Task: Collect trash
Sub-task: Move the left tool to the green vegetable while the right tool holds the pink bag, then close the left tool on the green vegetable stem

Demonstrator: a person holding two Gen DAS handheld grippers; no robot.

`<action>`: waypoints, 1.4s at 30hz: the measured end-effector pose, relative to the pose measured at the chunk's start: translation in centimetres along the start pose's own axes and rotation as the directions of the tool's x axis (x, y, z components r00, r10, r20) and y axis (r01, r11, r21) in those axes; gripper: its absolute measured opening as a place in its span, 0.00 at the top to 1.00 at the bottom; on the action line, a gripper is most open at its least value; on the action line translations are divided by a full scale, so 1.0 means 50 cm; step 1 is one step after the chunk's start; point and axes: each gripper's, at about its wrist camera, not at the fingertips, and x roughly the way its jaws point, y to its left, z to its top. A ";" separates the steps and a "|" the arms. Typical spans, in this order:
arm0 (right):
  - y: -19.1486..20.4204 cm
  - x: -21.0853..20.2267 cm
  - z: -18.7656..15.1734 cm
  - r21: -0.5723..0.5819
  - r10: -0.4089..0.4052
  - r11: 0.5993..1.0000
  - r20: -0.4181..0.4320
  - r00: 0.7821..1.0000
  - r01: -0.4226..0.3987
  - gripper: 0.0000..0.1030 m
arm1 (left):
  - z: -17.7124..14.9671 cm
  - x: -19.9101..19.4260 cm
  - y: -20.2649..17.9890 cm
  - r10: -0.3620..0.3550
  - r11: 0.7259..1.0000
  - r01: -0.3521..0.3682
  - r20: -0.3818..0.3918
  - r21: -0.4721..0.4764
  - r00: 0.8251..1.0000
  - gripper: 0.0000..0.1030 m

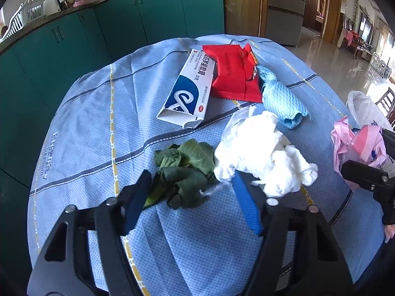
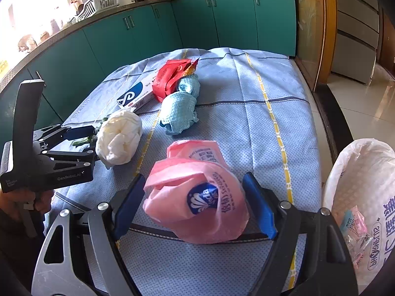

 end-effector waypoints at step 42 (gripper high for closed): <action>0.017 0.023 0.003 -0.044 -0.178 0.983 0.009 0.984 0.179 0.21 | 0.002 -0.013 0.059 -0.073 0.992 0.072 -0.004 -0.102 0.997 0.78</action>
